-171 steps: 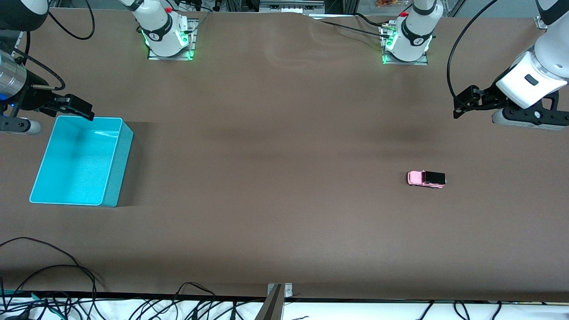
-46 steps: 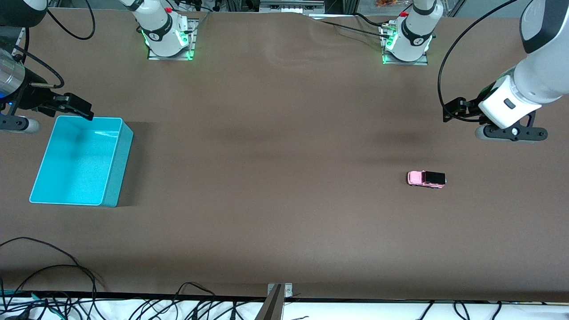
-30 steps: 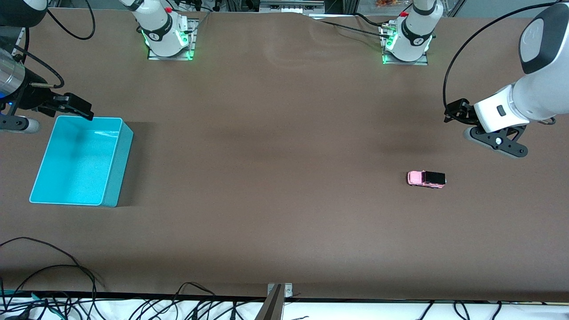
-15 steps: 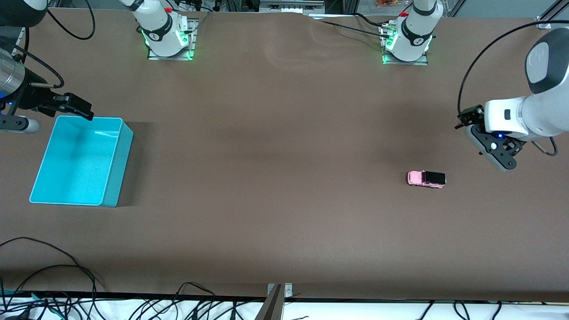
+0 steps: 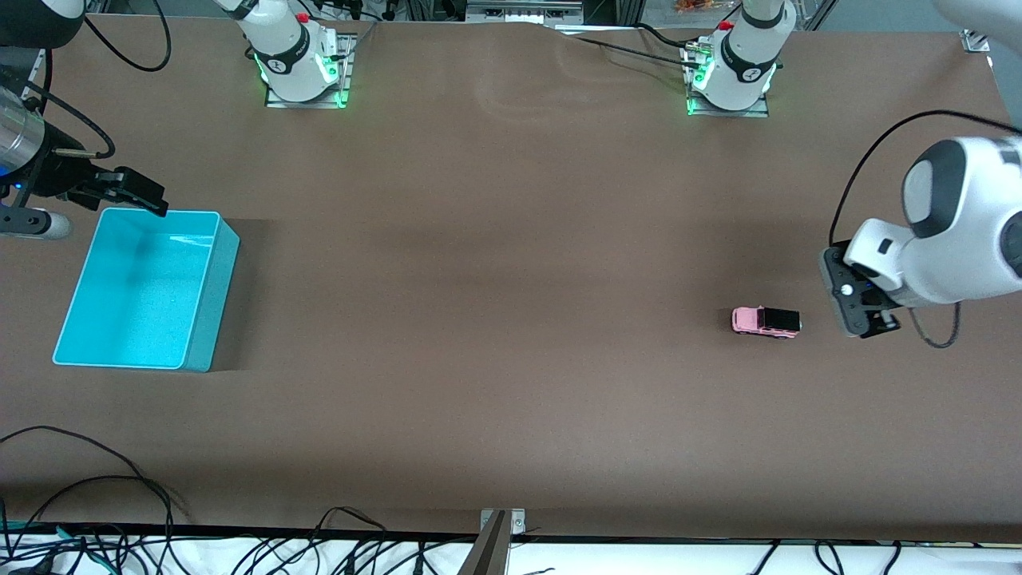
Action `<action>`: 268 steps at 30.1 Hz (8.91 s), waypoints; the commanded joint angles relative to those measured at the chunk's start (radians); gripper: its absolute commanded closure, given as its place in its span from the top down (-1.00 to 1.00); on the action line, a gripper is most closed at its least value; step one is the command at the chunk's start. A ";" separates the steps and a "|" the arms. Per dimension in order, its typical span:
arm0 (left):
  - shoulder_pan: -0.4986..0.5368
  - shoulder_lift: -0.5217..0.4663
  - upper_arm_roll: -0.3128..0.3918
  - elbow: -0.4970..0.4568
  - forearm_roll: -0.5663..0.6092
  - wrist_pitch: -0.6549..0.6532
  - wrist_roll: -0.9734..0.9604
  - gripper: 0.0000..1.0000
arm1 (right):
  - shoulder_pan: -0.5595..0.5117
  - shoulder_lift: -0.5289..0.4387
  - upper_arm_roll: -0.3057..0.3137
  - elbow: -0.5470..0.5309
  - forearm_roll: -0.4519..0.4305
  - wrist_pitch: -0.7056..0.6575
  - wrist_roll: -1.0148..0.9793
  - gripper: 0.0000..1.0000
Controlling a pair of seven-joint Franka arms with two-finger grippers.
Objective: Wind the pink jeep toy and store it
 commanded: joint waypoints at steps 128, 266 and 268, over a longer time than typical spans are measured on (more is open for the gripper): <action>0.540 0.380 0.001 -0.068 0.129 0.521 0.689 -0.91 | 0.002 0.012 -0.001 0.030 0.009 -0.015 -0.001 1.00; -0.152 -0.335 0.097 0.101 -0.127 -0.375 -1.168 1.00 | 0.016 0.013 -0.005 0.030 0.008 -0.014 0.046 1.00; -0.151 -0.334 0.097 0.101 -0.129 -0.375 -1.167 1.00 | 0.016 0.013 -0.005 0.030 0.005 -0.015 0.046 1.00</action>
